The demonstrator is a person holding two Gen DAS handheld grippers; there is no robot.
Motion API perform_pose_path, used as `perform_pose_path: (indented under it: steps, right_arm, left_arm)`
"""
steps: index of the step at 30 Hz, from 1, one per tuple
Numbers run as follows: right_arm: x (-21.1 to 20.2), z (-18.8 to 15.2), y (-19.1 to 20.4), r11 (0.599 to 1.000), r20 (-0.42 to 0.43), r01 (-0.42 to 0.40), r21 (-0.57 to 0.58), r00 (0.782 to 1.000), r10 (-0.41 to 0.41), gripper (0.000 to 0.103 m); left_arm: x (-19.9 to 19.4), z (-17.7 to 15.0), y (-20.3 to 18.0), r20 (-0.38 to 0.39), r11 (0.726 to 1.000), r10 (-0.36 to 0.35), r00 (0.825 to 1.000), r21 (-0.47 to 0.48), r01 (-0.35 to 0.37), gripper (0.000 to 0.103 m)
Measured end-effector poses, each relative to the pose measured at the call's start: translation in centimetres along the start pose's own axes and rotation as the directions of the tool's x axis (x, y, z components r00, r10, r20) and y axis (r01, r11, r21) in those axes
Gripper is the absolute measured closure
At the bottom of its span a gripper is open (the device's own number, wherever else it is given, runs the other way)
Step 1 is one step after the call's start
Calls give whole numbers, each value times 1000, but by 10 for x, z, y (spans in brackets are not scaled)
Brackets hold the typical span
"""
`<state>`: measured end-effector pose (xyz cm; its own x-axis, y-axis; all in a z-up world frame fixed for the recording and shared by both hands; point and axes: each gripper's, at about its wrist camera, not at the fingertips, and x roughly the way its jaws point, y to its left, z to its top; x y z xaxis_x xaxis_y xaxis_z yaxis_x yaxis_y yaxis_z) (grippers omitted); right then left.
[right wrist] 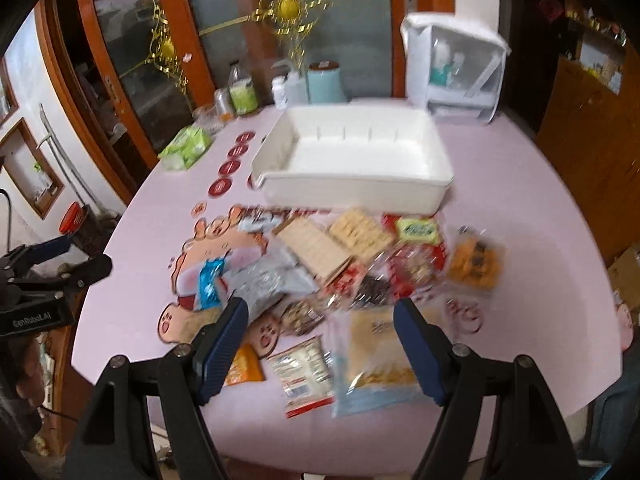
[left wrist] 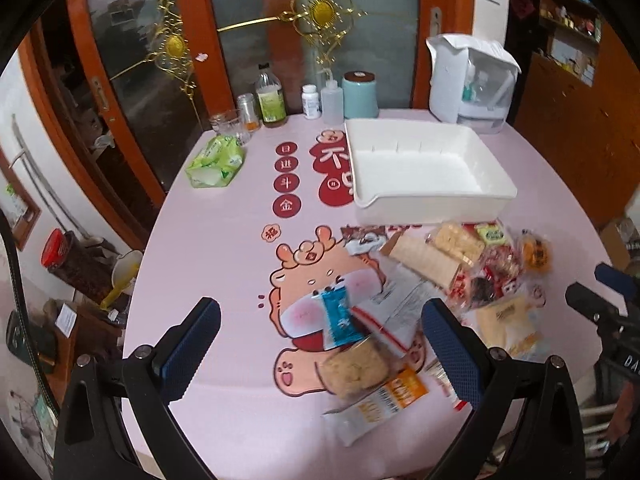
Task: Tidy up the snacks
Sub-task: 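Move both tools toward the snack pile in front of the tray, then grasp the clear bag of crumbly cake with the left tool while the right grasps the orange oat bar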
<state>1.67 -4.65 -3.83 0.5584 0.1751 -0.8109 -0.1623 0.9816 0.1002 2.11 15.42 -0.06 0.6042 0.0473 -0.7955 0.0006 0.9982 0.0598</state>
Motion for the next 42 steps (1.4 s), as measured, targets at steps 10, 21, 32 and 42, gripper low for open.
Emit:
perform_pose_path:
  steps: [10, 21, 32, 42]
  right_arm:
    - [63, -42, 25, 997, -168, -57, 56, 984, 66, 29]
    - [103, -81, 59, 981, -278, -160, 108, 943, 185, 35]
    - [146, -101, 62, 925, -322, -274, 264, 879, 352, 53]
    - [159, -81, 69, 942, -282, -191, 276, 921, 269, 53]
  left_arm:
    - [71, -47, 7, -150, 970, -139, 979, 178, 165, 3]
    - [152, -69, -13, -380, 845, -228, 896, 380, 376, 8]
    - [179, -73, -29, -466, 731, -224, 856, 501, 463, 15]
    - [177, -73, -19, -473, 710, -231, 850, 516, 480, 15]
